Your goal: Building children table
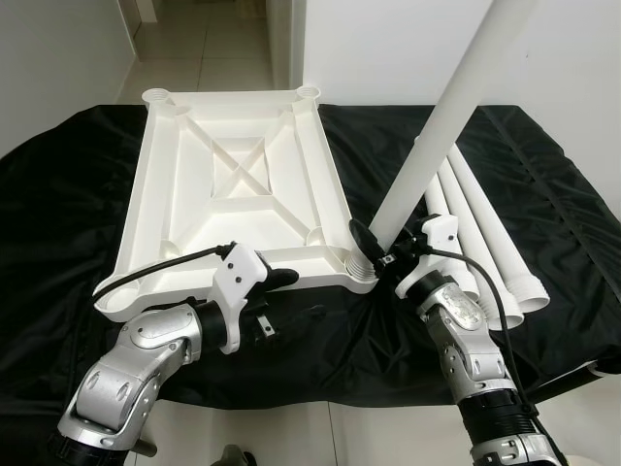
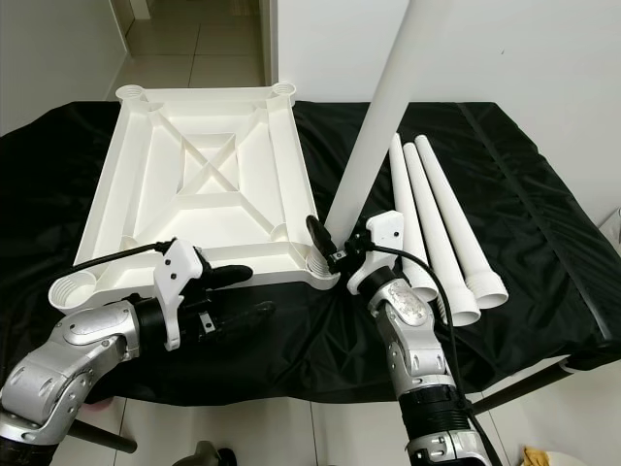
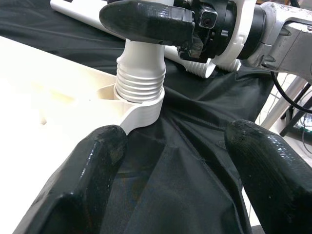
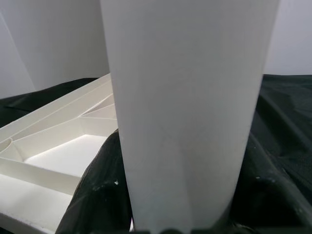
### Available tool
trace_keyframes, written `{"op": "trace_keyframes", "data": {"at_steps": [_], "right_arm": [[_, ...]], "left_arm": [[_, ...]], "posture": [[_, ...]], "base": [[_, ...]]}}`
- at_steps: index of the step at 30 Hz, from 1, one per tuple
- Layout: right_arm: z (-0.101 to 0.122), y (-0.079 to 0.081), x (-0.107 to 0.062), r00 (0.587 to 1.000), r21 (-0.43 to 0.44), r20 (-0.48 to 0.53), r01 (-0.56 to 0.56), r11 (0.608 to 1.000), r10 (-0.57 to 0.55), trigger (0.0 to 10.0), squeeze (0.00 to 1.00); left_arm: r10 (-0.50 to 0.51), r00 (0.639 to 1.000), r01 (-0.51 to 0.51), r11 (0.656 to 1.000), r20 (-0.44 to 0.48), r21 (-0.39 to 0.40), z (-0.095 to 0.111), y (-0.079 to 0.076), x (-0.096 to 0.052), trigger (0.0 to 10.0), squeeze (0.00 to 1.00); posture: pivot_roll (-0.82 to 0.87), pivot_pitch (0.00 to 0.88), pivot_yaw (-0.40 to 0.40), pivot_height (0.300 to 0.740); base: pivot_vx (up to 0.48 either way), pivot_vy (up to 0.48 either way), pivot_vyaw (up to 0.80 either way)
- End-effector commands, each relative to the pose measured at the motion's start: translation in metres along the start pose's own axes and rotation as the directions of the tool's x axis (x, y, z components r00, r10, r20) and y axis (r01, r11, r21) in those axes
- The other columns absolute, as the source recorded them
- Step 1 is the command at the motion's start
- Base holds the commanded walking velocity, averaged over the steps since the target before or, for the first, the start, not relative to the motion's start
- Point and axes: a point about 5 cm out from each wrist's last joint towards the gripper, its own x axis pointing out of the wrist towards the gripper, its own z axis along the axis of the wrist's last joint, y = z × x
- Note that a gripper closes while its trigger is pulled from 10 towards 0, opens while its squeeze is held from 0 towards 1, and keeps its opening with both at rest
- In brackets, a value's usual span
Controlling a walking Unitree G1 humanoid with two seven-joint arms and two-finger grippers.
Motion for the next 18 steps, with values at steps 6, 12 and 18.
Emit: {"op": "trace_keyframes", "data": {"at_steps": [6, 12, 18], "right_arm": [[-0.082, -0.009, -0.046, 0.893, 0.044, -0.439, 0.127, 0.991, -0.095, 10.0, 0.00], [-0.065, -0.015, -0.036, 0.917, -0.021, -0.341, 0.215, 0.976, -0.209, 10.0, 0.00], [-0.050, -0.013, -0.035, 0.849, -0.070, -0.202, 0.485, 0.871, -0.489, 10.0, 0.00]], "left_arm": [[0.033, 0.999, -0.033, 0.999, -0.003, -0.001, 0.000, 0.001, -0.003, 10.0, 0.00], [0.039, 0.999, -0.039, 0.999, -0.005, -0.002, 0.000, 0.001, -0.005, 10.0, 0.00], [0.053, 0.999, -0.053, 0.999, 0.001, -0.003, 0.001, 0.002, -0.006, 10.0, 0.00]], "posture": [[-0.03, 0.150, 0.046, 0.740], [-0.02, 0.148, 0.037, 0.740], [-0.02, 0.145, 0.035, 0.740]], "base": [[0.000, 0.000, 0.00], [0.000, 0.000, 0.00], [0.000, 0.000, 0.00]]}}
